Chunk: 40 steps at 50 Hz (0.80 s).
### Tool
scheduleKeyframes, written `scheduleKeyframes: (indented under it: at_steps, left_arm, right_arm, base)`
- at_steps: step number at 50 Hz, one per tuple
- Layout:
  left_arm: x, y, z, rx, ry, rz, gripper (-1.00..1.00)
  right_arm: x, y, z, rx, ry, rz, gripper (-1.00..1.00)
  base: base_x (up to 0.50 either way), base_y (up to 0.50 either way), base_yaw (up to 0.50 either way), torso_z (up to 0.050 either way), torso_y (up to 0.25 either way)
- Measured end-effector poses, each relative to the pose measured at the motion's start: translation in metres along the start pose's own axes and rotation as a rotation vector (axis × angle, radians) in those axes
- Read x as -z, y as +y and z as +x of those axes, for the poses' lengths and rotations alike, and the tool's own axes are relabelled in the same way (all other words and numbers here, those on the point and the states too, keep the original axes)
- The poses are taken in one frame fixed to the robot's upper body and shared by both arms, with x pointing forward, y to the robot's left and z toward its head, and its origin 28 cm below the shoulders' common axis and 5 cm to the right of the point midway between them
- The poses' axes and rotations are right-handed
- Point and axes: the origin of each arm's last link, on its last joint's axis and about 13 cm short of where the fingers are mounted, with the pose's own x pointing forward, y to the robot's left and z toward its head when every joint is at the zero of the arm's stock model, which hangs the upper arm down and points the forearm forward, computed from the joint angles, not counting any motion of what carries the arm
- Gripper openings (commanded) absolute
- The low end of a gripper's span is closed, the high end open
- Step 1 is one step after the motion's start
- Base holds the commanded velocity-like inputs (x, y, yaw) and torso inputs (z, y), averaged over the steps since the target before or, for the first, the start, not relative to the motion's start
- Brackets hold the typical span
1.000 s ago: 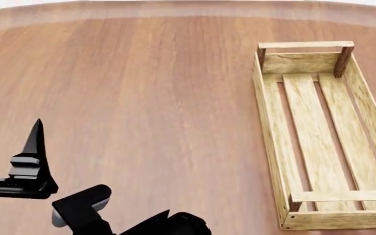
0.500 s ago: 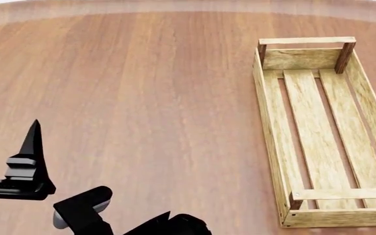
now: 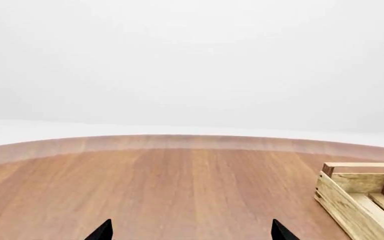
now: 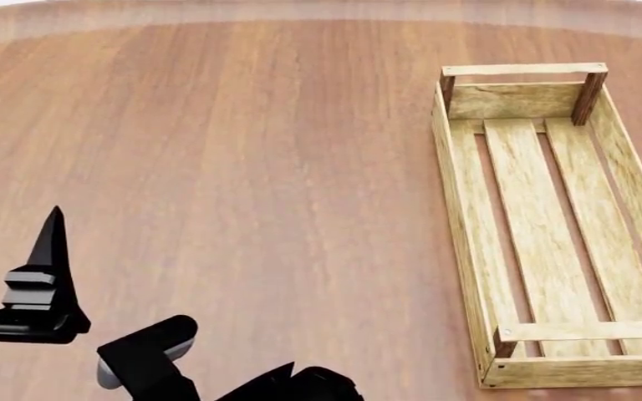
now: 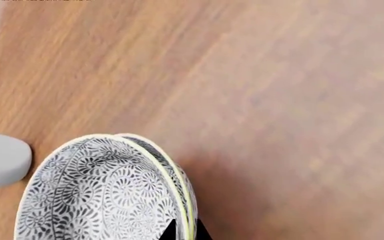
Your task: Stack the right bowl on the left bowl and place them in the tray.
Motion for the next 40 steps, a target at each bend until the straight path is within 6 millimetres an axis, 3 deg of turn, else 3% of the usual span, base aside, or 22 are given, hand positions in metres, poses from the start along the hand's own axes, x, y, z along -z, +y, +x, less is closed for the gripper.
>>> scheduleKeyframes:
  at_steps: [6,13,23,40]
  left_arm:
    - [0.0,0.0,0.0,0.003,-0.001,-0.005,1.0]
    - [0.0,0.0,-0.001,0.007,0.004,-0.017,1.0]
    - [-0.002,0.0,-0.001,0.008,-0.007,-0.02,1.0]
    - [-0.002,0.001,-0.001,0.006,-0.011,-0.023,1.0]
  right_arm:
    - [0.0,0.0,0.0,0.001,-0.002,0.002,-1.0]
    - [0.002,0.0,0.001,0.002,0.006,0.003,-1.0]
    - [-0.001,-0.002,0.0,0.014,0.0,0.012,-1.0]
    - [-0.039,-0.033,-0.029,0.115,-0.117,0.102,-1.0]
  base:
    - [0.0,0.0,0.0,0.0,0.0]
    - [0.0,0.0,0.0,0.0,0.231]
    - [0.0,0.0,0.0,0.0,0.0]
    - [0.0,0.0,0.0,0.0,0.0]
